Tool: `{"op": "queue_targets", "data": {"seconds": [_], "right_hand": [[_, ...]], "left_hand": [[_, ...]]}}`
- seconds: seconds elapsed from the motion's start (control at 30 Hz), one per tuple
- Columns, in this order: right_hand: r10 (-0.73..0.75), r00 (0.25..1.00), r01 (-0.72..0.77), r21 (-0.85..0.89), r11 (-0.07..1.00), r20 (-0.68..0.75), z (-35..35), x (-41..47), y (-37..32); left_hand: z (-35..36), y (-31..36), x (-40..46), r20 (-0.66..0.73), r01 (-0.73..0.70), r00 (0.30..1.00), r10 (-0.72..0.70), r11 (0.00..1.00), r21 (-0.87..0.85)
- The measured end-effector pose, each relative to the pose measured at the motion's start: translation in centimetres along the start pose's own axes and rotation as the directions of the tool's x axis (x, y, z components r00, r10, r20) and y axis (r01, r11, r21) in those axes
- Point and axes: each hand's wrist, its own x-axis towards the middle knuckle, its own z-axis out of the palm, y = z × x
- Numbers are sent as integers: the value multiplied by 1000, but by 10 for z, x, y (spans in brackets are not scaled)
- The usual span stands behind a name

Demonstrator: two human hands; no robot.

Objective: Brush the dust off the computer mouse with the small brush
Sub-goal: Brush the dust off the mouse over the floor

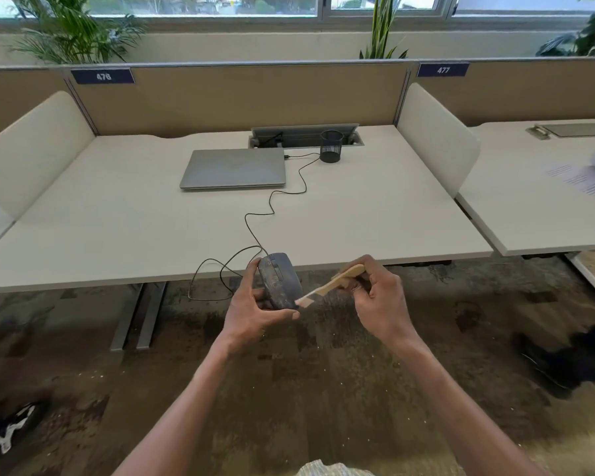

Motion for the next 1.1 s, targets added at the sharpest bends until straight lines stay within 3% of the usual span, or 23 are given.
{"op": "queue_targets", "data": {"seconds": [0.33,0.8,0.93,1.1], "right_hand": [[2,992,21,178,984,-129,6,31,-4],[61,979,-85,118,989,194,-18,35,-12],[19,987,-38,113,993,161,-17,41,-20],[-97,969,113,-61,992,229,-6,45,-33]], "left_hand": [[-3,8,-6,115,23,993,-22,1000,-3],[-10,10,7,43,3,999,-5,999,44],[-6,12,7,54,-4,999,0,997,75],[-3,13,5,71,6,997,-13,996,86]]}}
